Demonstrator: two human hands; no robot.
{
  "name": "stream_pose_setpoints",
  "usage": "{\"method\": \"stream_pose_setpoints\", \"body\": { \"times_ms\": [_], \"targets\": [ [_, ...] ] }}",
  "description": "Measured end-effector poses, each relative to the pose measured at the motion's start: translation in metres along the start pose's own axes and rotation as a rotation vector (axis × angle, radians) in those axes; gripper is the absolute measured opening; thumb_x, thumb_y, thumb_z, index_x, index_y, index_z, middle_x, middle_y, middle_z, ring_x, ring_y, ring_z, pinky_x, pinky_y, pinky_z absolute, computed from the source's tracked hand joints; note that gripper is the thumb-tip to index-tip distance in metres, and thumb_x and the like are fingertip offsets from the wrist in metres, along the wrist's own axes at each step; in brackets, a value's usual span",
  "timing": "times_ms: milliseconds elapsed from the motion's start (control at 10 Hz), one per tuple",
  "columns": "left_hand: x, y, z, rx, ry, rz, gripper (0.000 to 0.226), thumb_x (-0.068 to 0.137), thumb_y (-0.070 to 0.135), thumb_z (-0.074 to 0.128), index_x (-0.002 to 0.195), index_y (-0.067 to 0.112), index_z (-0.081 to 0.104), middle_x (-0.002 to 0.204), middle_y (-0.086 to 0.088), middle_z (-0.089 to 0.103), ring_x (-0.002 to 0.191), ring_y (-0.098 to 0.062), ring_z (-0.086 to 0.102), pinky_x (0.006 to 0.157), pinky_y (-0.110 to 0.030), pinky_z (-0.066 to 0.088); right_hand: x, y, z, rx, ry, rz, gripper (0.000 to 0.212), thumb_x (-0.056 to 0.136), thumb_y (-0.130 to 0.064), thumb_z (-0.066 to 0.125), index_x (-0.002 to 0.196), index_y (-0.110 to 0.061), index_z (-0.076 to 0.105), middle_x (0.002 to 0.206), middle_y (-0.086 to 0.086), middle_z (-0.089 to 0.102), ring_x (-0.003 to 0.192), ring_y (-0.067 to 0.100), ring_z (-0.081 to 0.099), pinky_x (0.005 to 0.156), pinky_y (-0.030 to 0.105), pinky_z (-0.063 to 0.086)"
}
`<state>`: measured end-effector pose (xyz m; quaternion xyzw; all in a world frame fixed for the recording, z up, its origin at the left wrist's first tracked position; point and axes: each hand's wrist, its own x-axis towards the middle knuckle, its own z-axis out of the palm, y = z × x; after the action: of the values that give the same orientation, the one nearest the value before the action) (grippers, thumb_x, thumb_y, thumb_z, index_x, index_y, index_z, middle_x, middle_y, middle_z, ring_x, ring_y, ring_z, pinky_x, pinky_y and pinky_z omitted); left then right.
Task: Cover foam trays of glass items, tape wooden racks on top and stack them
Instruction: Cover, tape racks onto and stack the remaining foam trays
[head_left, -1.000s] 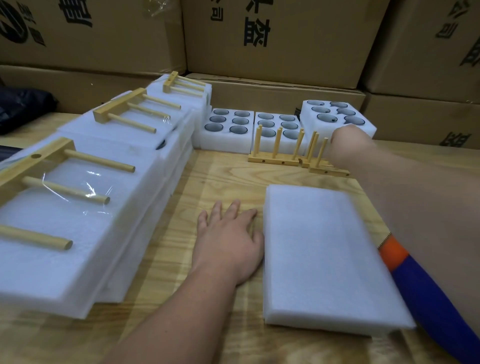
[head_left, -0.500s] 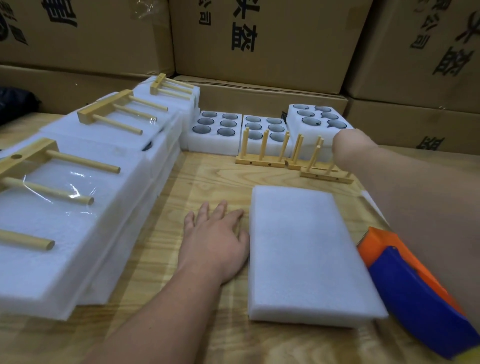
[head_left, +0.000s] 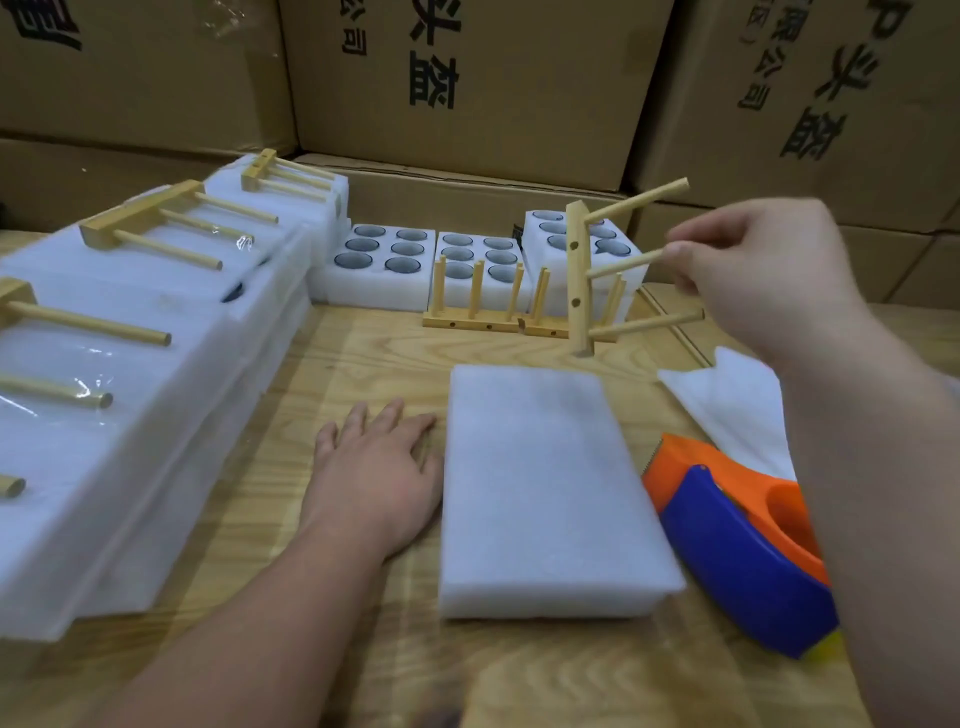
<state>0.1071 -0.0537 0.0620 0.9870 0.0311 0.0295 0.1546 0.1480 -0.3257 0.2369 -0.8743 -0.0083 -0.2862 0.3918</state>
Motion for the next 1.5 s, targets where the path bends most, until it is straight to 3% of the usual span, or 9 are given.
{"method": "stream_pose_setpoints", "body": {
  "times_ms": [200, 500, 600, 700, 1000, 1200, 1300, 1400, 1500],
  "targets": [
    [-0.002, 0.002, -0.003, -0.001, -0.011, -0.002, 0.055, 0.100, 0.060, 0.029, 0.153, 0.048, 0.030, 0.168, 0.011, 0.016, 0.156, -0.021, 0.006, 0.125, -0.049, 0.003, -0.067, 0.026, 0.014, 0.417, -0.231, 0.277, 0.011, 0.087, -0.006, 0.075, 0.084, -0.015, 0.079, 0.070, 0.004, 0.076, 0.061, 0.011, 0.070, 0.063, 0.023, 0.061],
    [-0.001, 0.001, -0.001, -0.006, -0.004, 0.000, 0.055, 0.099, 0.061, 0.028, 0.153, 0.048, 0.030, 0.168, 0.012, 0.017, 0.156, -0.021, 0.006, 0.125, -0.049, 0.004, -0.099, 0.034, 0.030, 0.308, -0.355, 0.308, 0.012, 0.085, -0.024, 0.079, 0.079, -0.034, 0.081, 0.082, -0.010, 0.078, 0.063, -0.009, 0.060, 0.066, 0.023, 0.044],
    [0.000, 0.000, -0.001, -0.011, -0.003, 0.000, 0.055, 0.099, 0.061, 0.027, 0.152, 0.048, 0.031, 0.168, 0.012, 0.017, 0.156, -0.021, 0.006, 0.125, -0.049, 0.004, -0.099, 0.031, 0.030, 0.233, -0.421, 0.306, 0.016, 0.088, -0.023, 0.077, 0.075, -0.030, 0.081, 0.079, -0.017, 0.076, 0.067, -0.014, 0.061, 0.067, 0.022, 0.042],
    [-0.001, -0.001, 0.000, -0.015, 0.000, 0.000, 0.055, 0.099, 0.060, 0.027, 0.152, 0.048, 0.031, 0.168, 0.012, 0.017, 0.156, -0.021, 0.006, 0.125, -0.050, 0.004, -0.098, 0.031, 0.030, 0.136, -0.489, 0.291, 0.021, 0.090, -0.025, 0.074, 0.073, -0.035, 0.079, 0.075, -0.020, 0.073, 0.068, -0.008, 0.064, 0.063, 0.023, 0.045],
    [-0.001, 0.000, -0.001, -0.020, -0.003, -0.002, 0.055, 0.099, 0.059, 0.028, 0.153, 0.048, 0.030, 0.168, 0.013, 0.015, 0.156, -0.021, 0.005, 0.125, -0.048, 0.002, -0.098, 0.026, 0.031, -0.152, -0.467, 0.180, 0.015, 0.093, -0.028, 0.070, 0.080, -0.034, 0.073, 0.075, -0.015, 0.065, 0.072, 0.004, 0.059, 0.056, 0.022, 0.043],
    [-0.001, -0.001, 0.000, -0.031, 0.000, 0.003, 0.056, 0.099, 0.060, 0.028, 0.153, 0.047, 0.030, 0.168, 0.012, 0.016, 0.156, -0.021, 0.004, 0.125, -0.049, 0.002, -0.098, 0.019, 0.022, -0.282, -0.450, 0.085, 0.008, 0.095, -0.032, 0.067, 0.092, -0.039, 0.071, 0.093, -0.018, 0.059, 0.079, 0.001, 0.053, 0.060, 0.020, 0.036],
    [0.000, -0.001, 0.000, -0.032, 0.000, 0.002, 0.056, 0.098, 0.060, 0.028, 0.153, 0.048, 0.030, 0.168, 0.012, 0.016, 0.156, -0.021, 0.004, 0.125, -0.049, 0.001, -0.095, 0.021, -0.002, -0.239, -0.288, 0.067, 0.009, 0.093, -0.041, 0.064, 0.086, -0.041, 0.069, 0.074, -0.018, 0.062, 0.065, 0.002, 0.055, 0.056, 0.023, 0.035],
    [0.001, -0.002, 0.001, -0.031, 0.000, 0.002, 0.056, 0.098, 0.059, 0.029, 0.153, 0.048, 0.031, 0.168, 0.012, 0.016, 0.156, -0.022, 0.005, 0.125, -0.049, 0.002, -0.092, 0.028, -0.029, -0.319, -0.245, 0.089, 0.013, 0.085, -0.054, 0.061, 0.079, -0.044, 0.066, 0.074, -0.033, 0.062, 0.062, 0.003, 0.059, 0.055, 0.024, 0.037],
    [0.001, -0.002, 0.002, -0.027, 0.002, 0.004, 0.056, 0.098, 0.059, 0.028, 0.153, 0.048, 0.030, 0.168, 0.012, 0.016, 0.156, -0.022, 0.005, 0.125, -0.050, 0.002, -0.096, 0.043, -0.047, -0.489, -0.303, 0.170, 0.040, 0.070, -0.079, 0.055, 0.077, -0.040, 0.064, 0.070, -0.020, 0.063, 0.070, 0.000, 0.056, 0.056, 0.022, 0.037]
  ]
}}
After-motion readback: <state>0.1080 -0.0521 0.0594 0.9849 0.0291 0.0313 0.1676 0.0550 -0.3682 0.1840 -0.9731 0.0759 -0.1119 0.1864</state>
